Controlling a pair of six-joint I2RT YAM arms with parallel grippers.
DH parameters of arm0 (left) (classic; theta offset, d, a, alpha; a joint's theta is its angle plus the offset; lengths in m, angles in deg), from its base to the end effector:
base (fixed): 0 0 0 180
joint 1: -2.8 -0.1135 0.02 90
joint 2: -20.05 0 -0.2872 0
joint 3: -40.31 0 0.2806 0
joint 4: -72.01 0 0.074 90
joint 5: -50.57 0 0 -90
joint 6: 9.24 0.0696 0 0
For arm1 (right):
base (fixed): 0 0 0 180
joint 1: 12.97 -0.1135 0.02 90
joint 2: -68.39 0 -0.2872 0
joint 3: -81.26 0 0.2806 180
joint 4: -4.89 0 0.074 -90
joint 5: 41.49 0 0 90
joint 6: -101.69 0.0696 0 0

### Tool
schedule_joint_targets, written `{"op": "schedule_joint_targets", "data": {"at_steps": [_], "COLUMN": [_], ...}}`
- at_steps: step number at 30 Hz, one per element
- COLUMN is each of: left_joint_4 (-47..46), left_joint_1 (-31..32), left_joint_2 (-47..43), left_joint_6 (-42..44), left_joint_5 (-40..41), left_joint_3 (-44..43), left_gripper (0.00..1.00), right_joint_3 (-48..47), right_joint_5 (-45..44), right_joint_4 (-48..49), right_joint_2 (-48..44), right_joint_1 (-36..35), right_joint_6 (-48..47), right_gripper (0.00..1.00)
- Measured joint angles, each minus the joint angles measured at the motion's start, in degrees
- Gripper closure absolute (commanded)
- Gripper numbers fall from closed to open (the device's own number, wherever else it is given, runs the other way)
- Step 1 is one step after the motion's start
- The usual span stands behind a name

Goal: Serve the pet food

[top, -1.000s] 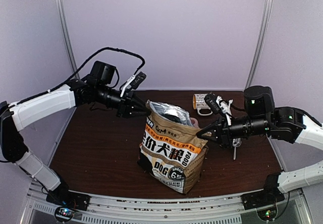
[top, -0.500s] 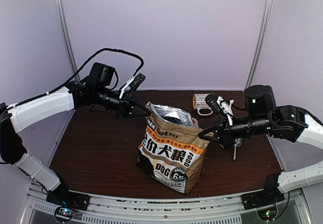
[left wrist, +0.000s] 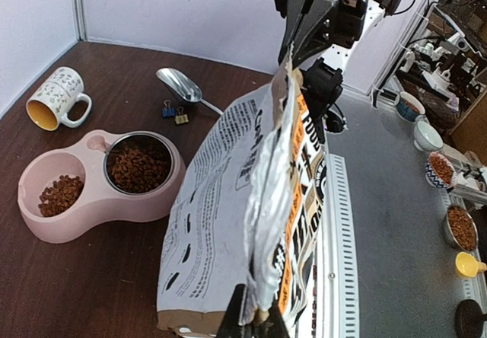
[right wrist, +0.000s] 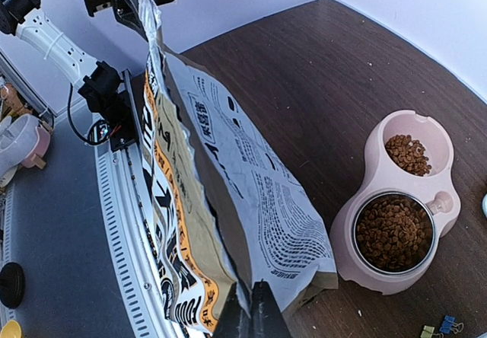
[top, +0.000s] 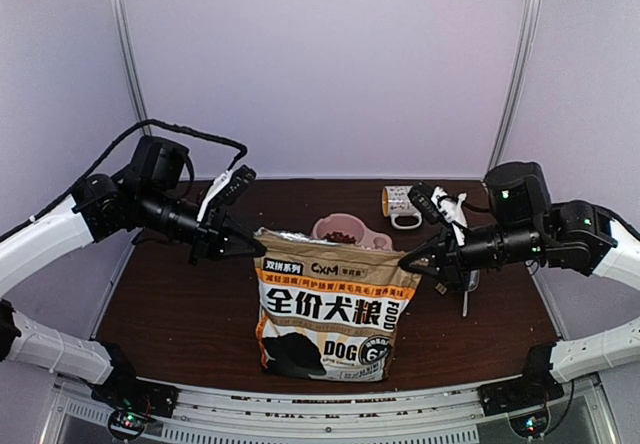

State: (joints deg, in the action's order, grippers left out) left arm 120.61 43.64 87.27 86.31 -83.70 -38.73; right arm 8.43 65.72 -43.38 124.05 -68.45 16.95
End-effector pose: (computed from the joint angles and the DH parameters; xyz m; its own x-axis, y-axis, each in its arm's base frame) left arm 0.1821 -0.2216 0.3616 -0.3647 0.4067 -0.8376 0.9309 0.1374 -0.3385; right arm 0.1227 0.2147 0.3609 -0.3768 -0.3933 -0.8387 -0.8999 0.3702 0.2307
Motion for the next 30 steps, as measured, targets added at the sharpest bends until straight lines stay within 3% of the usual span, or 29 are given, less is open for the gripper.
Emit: {"op": "schedule_joint_targets", "data": {"at_steps": [4, 6, 10, 14, 26, 30], "left_joint_4": [-4.9, -6.7, -6.9, -6.9, -7.1, -7.1], "left_joint_1": [0.2, 0.2, -0.2, -0.6, -0.6, -0.6], "left_joint_2": [-3.5, -4.7, -5.0, -5.0, -5.3, -5.4], "left_joint_6": [0.0, -0.2, -1.0, -1.2, -1.4, -1.4], "left_joint_5": [1.9, 1.9, 1.5, 1.1, 0.5, 0.3], "left_joint_3": [4.5, 6.2, 6.7, 6.7, 7.1, 7.1], "left_gripper": [1.0, 1.0, 1.0, 1.0, 1.0, 1.0], "right_joint_3": [0.9, 0.9, -1.9, -9.3, -31.8, -38.9], "right_joint_5": [0.2, 1.3, 3.8, 5.1, 4.0, 2.1], "right_joint_4": [2.2, 2.6, 1.3, 0.5, -5.0, -7.2], "right_joint_2": [0.1, 0.2, 2.2, 6.7, 28.5, 36.5], "right_joint_1": [0.0, 0.1, 1.3, -0.1, -7.3, -8.9], "right_joint_6": [0.1, 0.1, 0.2, -1.4, -8.6, -10.2], "right_gripper": [0.99, 0.85, 0.46, 0.3, 0.25, 0.3]}}
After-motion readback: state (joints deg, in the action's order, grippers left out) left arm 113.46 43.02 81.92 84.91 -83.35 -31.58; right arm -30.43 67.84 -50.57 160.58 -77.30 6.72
